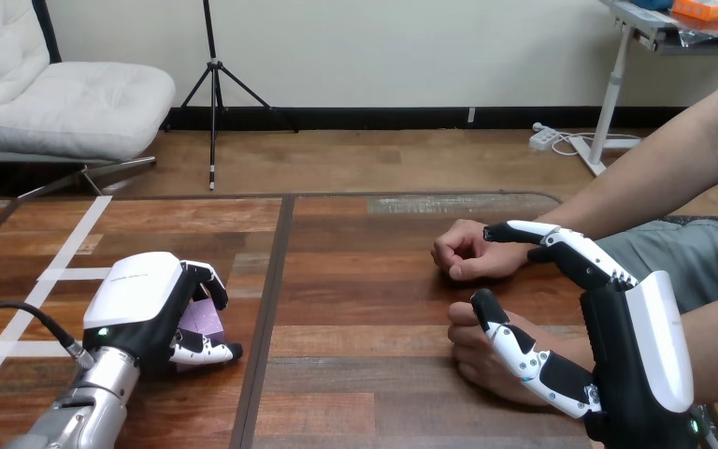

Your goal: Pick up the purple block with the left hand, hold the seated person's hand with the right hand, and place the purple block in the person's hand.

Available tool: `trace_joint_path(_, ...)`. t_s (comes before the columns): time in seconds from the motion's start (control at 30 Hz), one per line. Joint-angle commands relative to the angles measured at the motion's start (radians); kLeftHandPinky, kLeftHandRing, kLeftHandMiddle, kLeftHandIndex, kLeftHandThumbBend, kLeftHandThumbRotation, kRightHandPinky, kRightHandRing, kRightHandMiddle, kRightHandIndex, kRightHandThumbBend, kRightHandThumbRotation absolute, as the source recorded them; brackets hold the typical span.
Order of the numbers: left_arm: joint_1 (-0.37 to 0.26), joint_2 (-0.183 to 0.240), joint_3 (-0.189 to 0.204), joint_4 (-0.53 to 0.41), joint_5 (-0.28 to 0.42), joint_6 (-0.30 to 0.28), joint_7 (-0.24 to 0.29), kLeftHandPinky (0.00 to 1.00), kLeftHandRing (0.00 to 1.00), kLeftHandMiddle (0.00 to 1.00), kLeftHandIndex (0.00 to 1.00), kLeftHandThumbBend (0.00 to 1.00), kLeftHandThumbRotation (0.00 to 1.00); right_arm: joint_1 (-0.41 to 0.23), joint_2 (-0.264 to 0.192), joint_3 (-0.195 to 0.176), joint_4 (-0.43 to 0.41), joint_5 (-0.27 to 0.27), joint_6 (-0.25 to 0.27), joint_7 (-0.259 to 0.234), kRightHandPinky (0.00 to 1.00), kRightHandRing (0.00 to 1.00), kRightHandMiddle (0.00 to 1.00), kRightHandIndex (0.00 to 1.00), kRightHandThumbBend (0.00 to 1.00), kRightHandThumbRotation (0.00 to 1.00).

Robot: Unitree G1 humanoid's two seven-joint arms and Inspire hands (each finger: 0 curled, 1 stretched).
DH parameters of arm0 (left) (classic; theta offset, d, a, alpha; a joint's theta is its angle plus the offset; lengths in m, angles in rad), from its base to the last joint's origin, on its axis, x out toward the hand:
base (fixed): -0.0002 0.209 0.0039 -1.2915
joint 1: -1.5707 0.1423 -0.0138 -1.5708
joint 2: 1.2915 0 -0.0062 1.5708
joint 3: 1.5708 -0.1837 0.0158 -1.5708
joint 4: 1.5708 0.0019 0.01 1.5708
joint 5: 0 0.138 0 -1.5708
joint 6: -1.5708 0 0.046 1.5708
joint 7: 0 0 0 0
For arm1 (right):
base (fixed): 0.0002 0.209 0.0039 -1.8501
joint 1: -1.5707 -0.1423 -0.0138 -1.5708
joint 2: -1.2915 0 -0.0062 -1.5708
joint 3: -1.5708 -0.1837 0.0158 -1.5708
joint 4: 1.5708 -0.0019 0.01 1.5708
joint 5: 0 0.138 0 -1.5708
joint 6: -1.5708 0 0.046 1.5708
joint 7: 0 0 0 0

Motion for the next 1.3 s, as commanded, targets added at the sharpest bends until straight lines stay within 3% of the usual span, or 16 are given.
trace_joint_path(0.0, -0.036, -0.010, -0.014, 0.016, 0.004, 0.001, 0.010, 0.34, 0.40, 0.47, 0.52, 0.49, 0.06, -0.037, -0.003, -0.005, -0.035, 0.010, -0.009, -0.007, 0.64, 0.73, 0.71, 0.68, 0.40, 0.31)
trace_joint_path(0.83, -0.027, -0.010, 0.003, 0.012, -0.016, -0.040, 0.030, 0.36, 0.44, 0.51, 0.54, 0.48, 0.05, -0.035, -0.002, -0.006, -0.041, 0.012, 0.004, -0.003, 0.65, 0.73, 0.72, 0.70, 0.42, 0.31)
trace_joint_path(1.23, 0.002, -0.027, 0.083, -0.002, -0.143, -0.182, -0.016, 0.38, 0.44, 0.52, 0.54, 0.55, 0.10, -0.033, -0.002, -0.008, -0.051, 0.017, 0.015, 0.002, 0.66, 0.73, 0.72, 0.71, 0.44, 0.29)
trace_joint_path(1.27, 0.015, -0.046, 0.125, -0.010, -0.207, -0.225, -0.051, 0.39, 0.45, 0.52, 0.54, 0.57, 0.12, -0.035, -0.003, -0.007, -0.050, 0.020, 0.016, 0.003, 0.66, 0.73, 0.73, 0.72, 0.44, 0.28)
